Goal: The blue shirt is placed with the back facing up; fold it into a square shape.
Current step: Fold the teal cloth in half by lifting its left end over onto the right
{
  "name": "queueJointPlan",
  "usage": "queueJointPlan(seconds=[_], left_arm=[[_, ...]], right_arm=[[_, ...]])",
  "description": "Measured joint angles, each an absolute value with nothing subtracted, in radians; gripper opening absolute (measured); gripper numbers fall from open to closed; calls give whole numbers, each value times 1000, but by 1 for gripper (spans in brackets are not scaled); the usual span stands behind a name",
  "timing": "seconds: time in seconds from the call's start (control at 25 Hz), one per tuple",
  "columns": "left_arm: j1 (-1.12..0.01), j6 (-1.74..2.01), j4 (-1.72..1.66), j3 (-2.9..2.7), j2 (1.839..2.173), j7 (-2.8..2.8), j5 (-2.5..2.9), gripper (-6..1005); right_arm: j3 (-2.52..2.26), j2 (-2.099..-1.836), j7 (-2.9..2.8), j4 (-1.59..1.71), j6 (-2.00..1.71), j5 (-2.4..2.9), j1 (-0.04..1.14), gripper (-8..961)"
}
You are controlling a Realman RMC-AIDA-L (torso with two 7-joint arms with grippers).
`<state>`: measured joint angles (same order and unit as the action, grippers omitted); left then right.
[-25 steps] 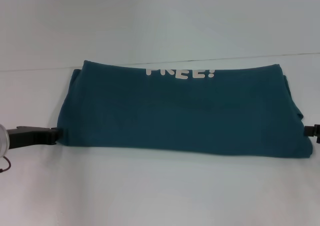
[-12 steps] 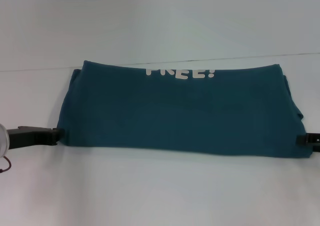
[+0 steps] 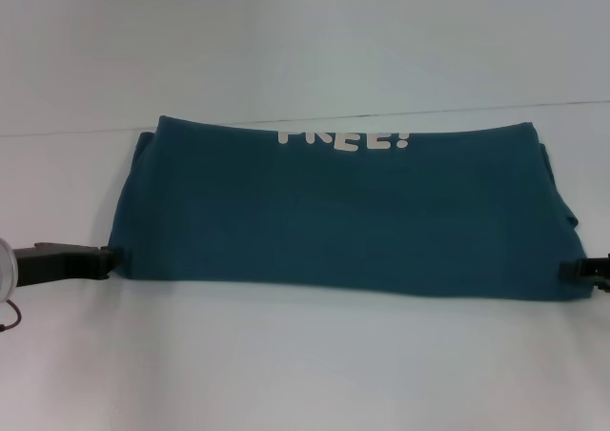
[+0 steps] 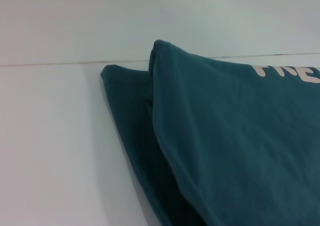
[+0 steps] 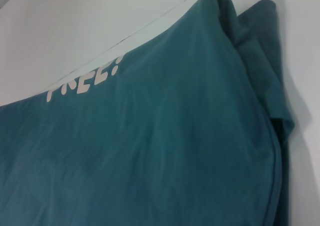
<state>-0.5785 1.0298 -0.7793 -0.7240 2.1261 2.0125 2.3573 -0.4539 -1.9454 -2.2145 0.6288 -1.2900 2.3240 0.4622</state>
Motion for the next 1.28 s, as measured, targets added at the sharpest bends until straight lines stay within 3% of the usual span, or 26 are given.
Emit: queueJointPlan(seconds=[0.2,0.44,0.76,1.28], left_arm=[[-578,1031,-779,-724,2126,2012,2359,11],[-575,1043,-781,-720,2126,2013,2359,13],[-530,1138,-860,-722,2131,2044,2363,14],[-484,1198,-902,-714,2139,2063,2384,16]], right_arm=[[-447,-1953,-2196,634,-1282,2320,457,328],[-435,-1951,-2194,637,-1281,2316,451,124],[-415,-1942,-2181,642,-1285,2316,448,12],[-395,-1942,-2147,644,-1291,2315,416,44]])
